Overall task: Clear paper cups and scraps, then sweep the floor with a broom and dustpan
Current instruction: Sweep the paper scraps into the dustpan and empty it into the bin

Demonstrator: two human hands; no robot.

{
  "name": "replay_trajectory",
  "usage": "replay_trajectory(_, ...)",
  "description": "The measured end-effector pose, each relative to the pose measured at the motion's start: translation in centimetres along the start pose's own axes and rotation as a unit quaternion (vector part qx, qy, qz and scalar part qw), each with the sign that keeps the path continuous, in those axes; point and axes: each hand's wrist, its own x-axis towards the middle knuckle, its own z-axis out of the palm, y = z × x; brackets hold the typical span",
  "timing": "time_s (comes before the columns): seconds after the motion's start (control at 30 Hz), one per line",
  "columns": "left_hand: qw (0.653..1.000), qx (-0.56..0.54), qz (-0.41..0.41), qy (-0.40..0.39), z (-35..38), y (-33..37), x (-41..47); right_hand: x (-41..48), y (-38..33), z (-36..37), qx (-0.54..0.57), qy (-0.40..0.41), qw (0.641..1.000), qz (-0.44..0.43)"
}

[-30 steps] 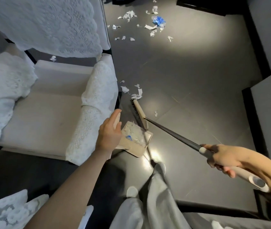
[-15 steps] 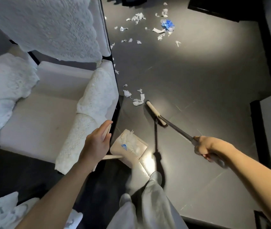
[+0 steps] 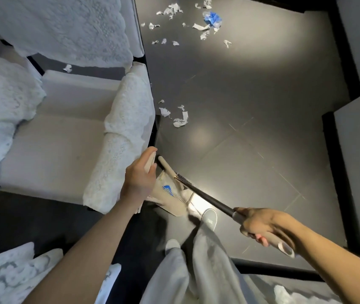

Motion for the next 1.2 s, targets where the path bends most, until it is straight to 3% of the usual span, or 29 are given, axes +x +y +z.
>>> replay_trajectory(0.23, 0.999, -0.028, 0.021, 0.02, 0.1, 0.5, -1.4, -3.8, 0.4, 0.3, 0.081, 0.012, 0.996, -0.018)
replay_trajectory(0.47, 0.996, -0.051, 0.033, 0.066, 1.7, 5.1, 3.0, -6.1, 0.7, -6.4, 0.144, 0.064, 0.986, -0.058)
replay_trajectory(0.9, 0.981, -0.115, 0.065, 0.145, 5.4, 19.2, 21.4, -12.5, -3.6, -27.4, 0.227, 0.116, 0.946, -0.2)
replay_trajectory(1.2, 0.973, -0.102, 0.113, 0.176, 7.3, 28.1, 42.5, -10.1, -17.7, -44.7, 0.289, 0.207, 0.89, -0.287)
